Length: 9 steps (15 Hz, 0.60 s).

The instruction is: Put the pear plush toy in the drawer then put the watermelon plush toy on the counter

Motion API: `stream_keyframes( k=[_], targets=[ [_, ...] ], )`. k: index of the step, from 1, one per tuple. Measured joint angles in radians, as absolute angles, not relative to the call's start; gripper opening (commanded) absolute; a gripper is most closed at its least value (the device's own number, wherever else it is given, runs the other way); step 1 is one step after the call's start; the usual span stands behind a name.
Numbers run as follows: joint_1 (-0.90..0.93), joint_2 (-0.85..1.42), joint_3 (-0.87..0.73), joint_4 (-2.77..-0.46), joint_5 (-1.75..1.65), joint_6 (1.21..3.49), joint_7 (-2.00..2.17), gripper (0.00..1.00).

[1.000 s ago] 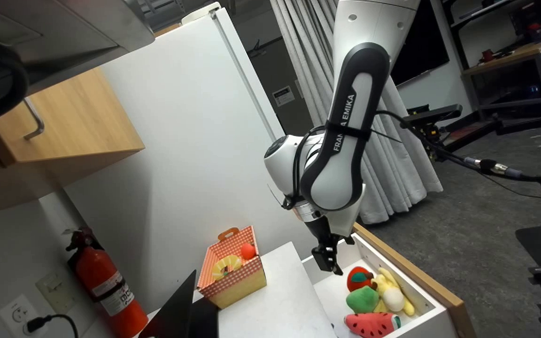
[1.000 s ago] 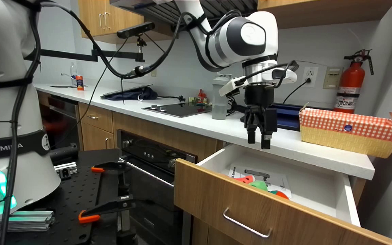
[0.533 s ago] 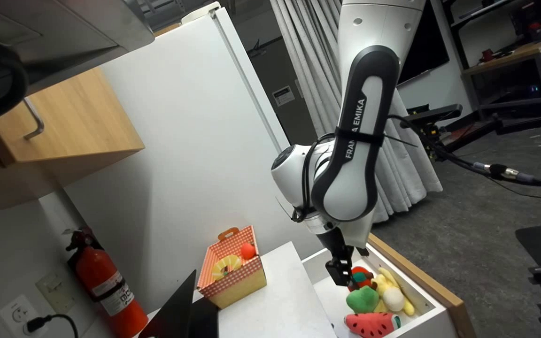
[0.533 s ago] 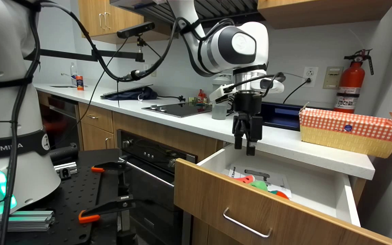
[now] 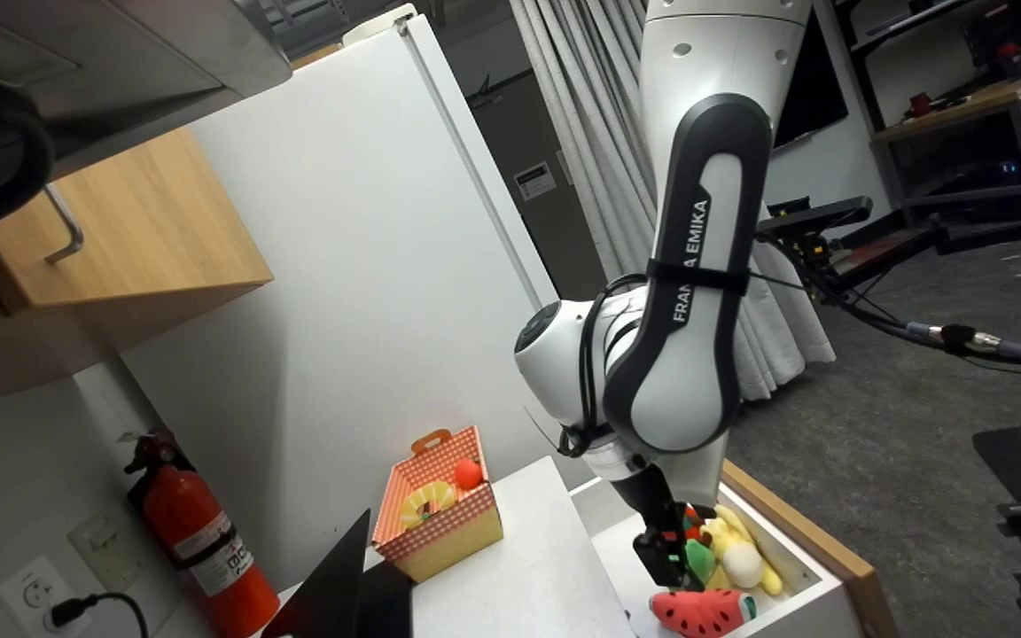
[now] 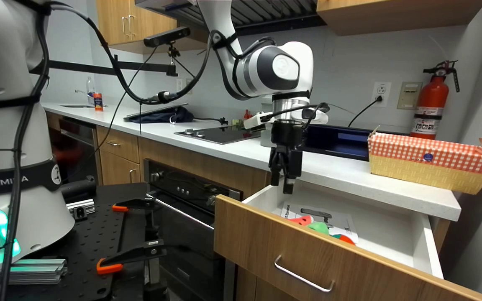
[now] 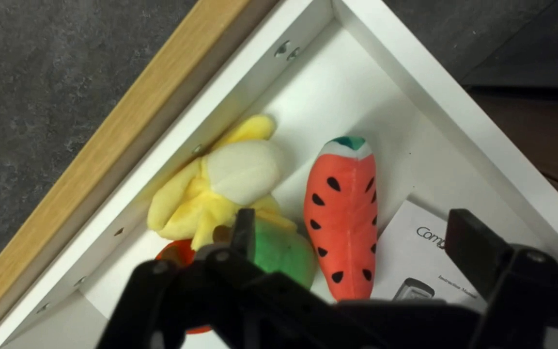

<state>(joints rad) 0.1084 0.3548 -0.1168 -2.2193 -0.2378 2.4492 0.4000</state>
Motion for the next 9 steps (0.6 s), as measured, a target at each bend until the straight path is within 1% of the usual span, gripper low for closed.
stream_keyframes(
  k=[9],
  targets=[
    [0.11, 0.427, -0.126, -2.204, -0.241, 2.463, 0.404, 1.0]
  ],
)
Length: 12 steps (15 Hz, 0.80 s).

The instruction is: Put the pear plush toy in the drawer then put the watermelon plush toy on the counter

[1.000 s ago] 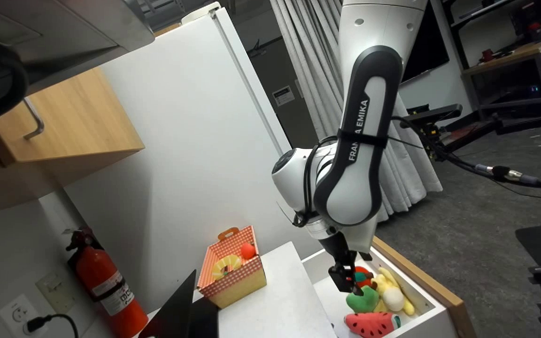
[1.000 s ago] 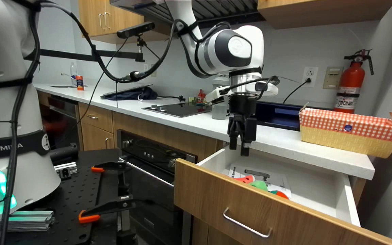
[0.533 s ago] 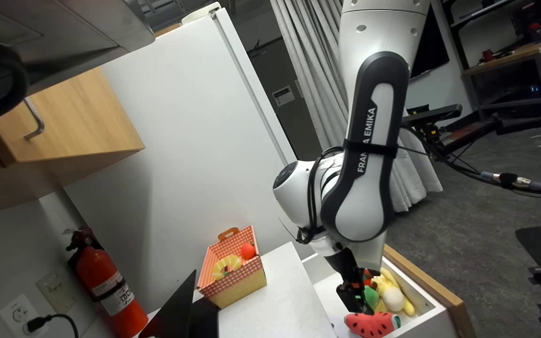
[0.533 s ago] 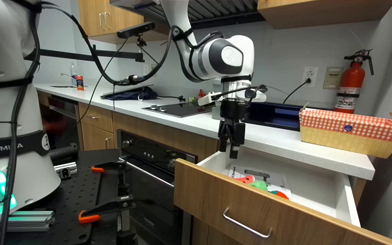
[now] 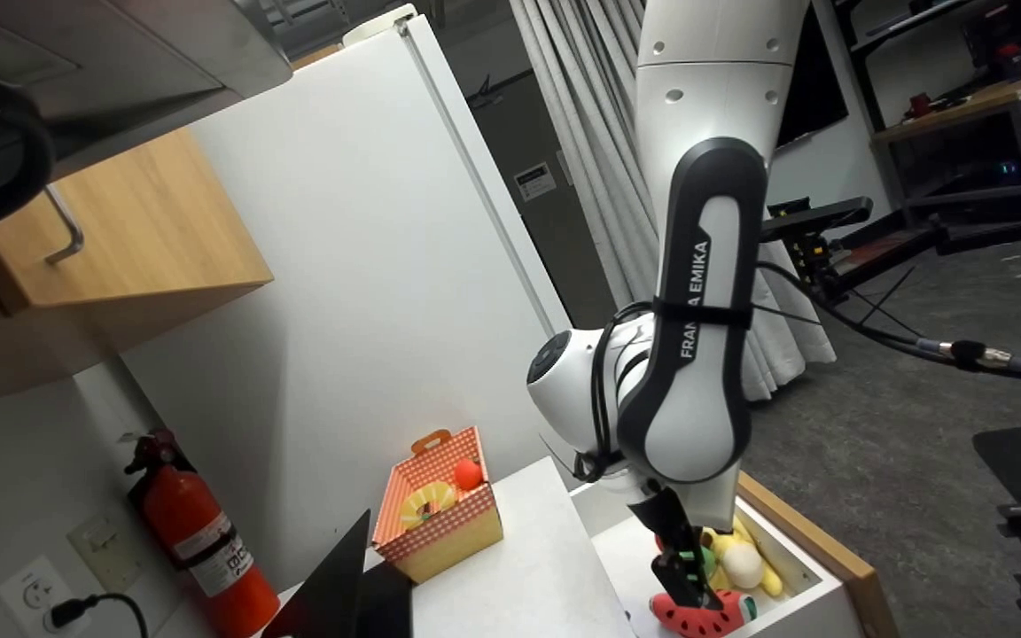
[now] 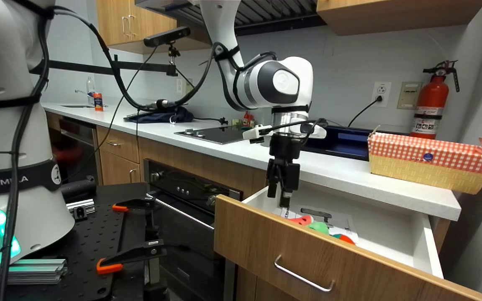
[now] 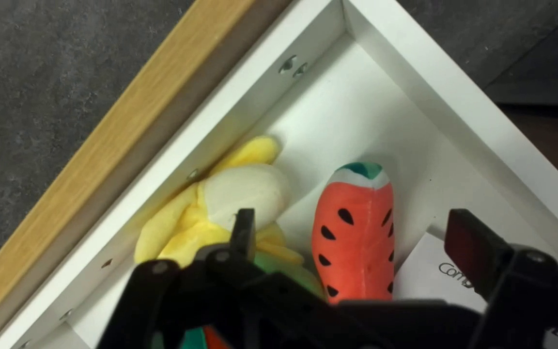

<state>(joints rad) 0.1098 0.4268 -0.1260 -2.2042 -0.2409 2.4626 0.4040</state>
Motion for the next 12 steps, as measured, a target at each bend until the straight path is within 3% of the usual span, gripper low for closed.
stream_keyframes(
  k=[12],
  targets=[
    [0.11, 0.631, -0.136, -2.034, -0.238, 2.567, 0.403, 0.98]
  ],
)
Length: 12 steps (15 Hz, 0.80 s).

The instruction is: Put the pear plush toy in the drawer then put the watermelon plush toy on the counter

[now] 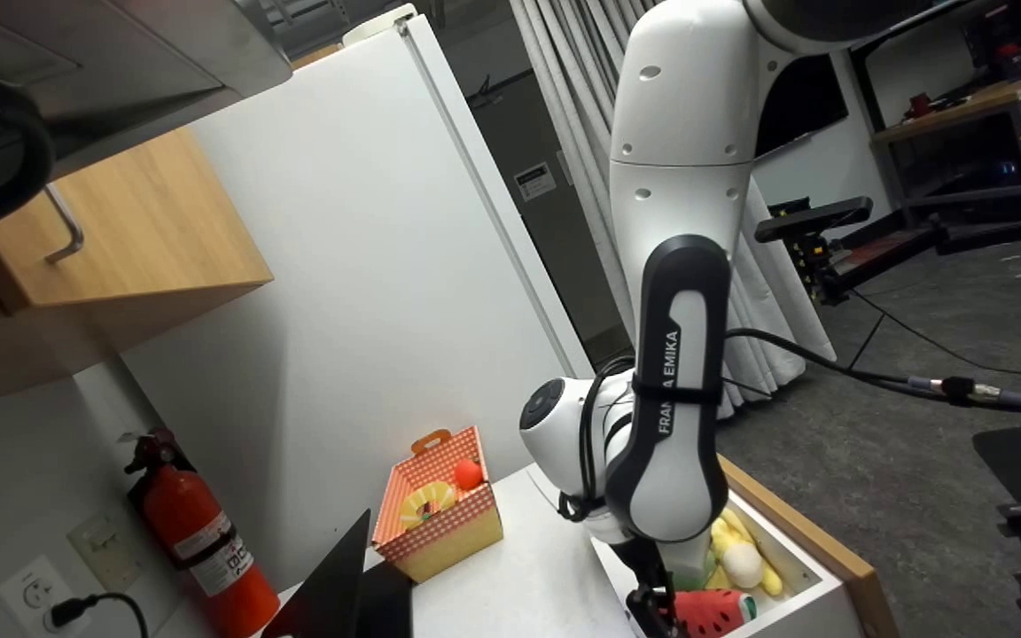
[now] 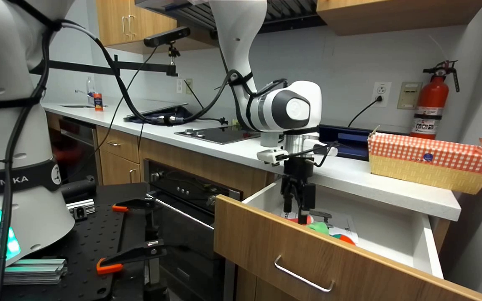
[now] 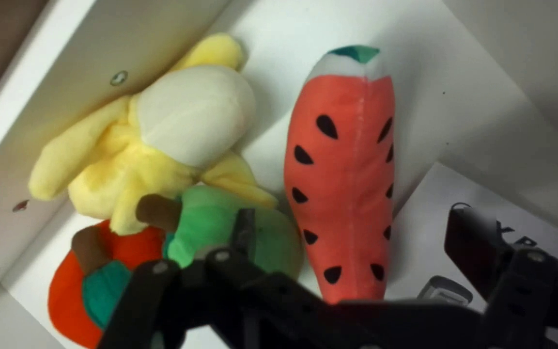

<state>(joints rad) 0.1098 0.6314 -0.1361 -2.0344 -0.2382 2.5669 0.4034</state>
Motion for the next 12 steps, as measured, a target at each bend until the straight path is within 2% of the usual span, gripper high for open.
stream_keyframes(
  k=[1, 3, 7, 12],
  targets=[
    [0.11, 0.647, -0.138, -2.02, -0.238, 2.567, 0.403, 0.74],
    [0.11, 0.673, -0.141, -1.995, -0.235, 2.567, 0.402, 0.69],
    [0.11, 0.704, -0.141, -1.965, -0.229, 2.567, 0.4, 0.37],
    [0.11, 0.722, -0.142, -1.942, -0.227, 2.567, 0.4, 0.01]
  ],
)
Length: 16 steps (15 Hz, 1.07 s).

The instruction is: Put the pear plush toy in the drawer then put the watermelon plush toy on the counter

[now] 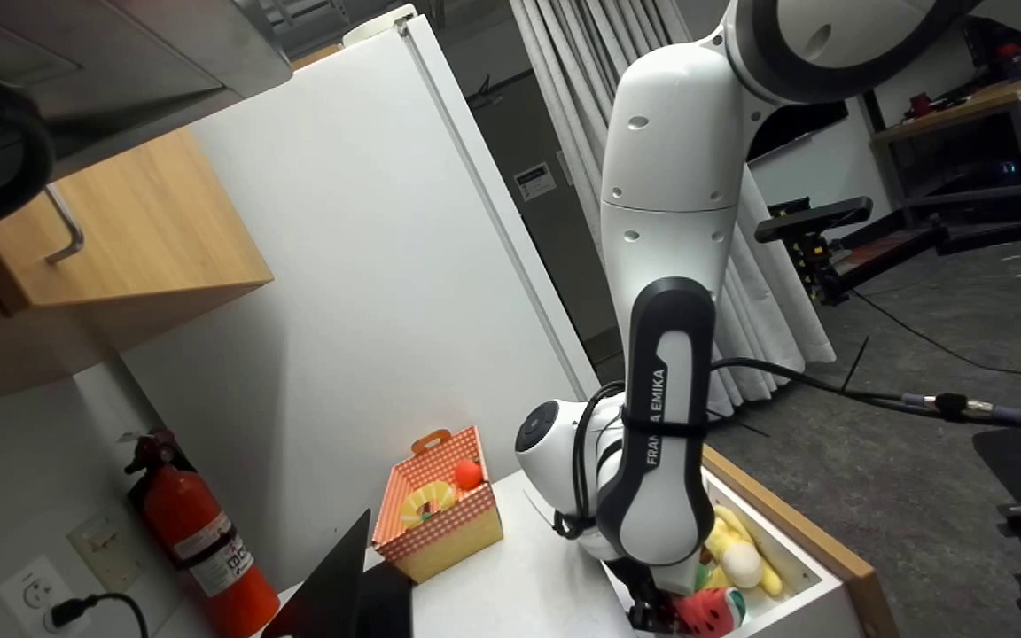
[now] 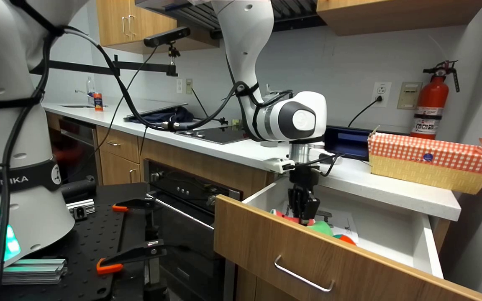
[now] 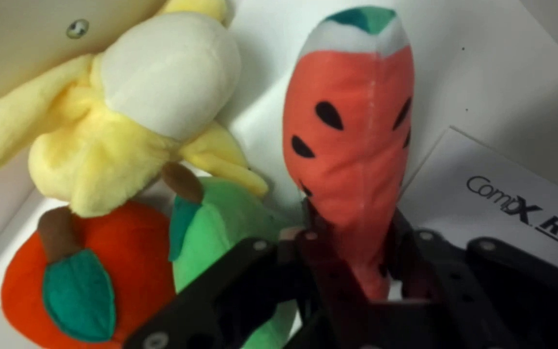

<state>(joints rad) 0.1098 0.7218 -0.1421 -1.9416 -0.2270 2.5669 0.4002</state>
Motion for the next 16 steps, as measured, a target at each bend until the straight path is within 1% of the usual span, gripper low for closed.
stream_keyframes(
  k=[2, 4, 5, 6, 16],
  targets=[
    [0.11, 0.722, -0.142, -1.937, -0.227, 2.567, 0.4, 0.0],
    [0.11, 0.722, -0.142, -1.934, -0.227, 2.567, 0.398, 0.03],
    [0.111, 0.718, -0.142, -1.937, -0.227, 2.565, 0.397, 0.01],
    [0.112, 0.708, -0.142, -1.941, -0.227, 2.562, 0.397, 0.02],
    [0.109, 0.522, -0.144, -2.013, -0.225, 2.414, 0.383, 0.02]
  ],
)
